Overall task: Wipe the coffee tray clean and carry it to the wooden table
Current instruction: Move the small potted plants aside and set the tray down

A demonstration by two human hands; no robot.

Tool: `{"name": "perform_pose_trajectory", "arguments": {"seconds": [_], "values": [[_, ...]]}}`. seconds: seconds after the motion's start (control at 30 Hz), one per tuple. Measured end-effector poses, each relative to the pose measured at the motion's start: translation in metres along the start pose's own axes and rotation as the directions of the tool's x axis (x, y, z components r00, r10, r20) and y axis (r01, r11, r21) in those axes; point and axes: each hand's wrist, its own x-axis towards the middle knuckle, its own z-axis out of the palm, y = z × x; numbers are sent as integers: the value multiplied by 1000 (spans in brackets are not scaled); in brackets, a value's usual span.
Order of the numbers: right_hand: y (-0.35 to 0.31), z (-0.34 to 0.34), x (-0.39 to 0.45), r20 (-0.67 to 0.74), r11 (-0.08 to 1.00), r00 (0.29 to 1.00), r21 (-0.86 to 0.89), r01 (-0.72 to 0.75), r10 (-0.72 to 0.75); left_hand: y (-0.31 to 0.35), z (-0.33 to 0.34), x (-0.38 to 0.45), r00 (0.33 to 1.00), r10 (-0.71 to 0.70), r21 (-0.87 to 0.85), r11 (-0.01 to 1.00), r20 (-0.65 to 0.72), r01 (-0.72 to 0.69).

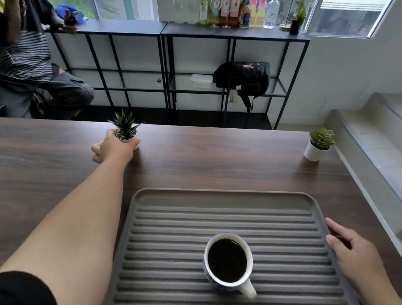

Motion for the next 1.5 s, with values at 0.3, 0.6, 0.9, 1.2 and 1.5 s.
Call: {"name": "perform_pose_trajectory", "arguments": {"seconds": [0.3,0.6,0.9,1.2,1.5], "values": [[3,2,1,-12,999,1000,-33,15,-15,0,8,20,1000,-20,78,997,15,19],[-1,4,-4,-29,993,998,-99,57,-60,-32,-7,-15,989,99,-56,994,112,-94],[-4,3,-13,-106,988,993,-151,37,-54,-120,-66,-152,936,224,-105,974,271,-203],[0,4,-17,-104,993,994,-115,28,-40,-124,-73,-180,938,279,-35,960,205,-278],[1,2,-17,-72,993,996,-114,42,-50,-120,-69,-177,936,288,-19,957,205,-290]]}}
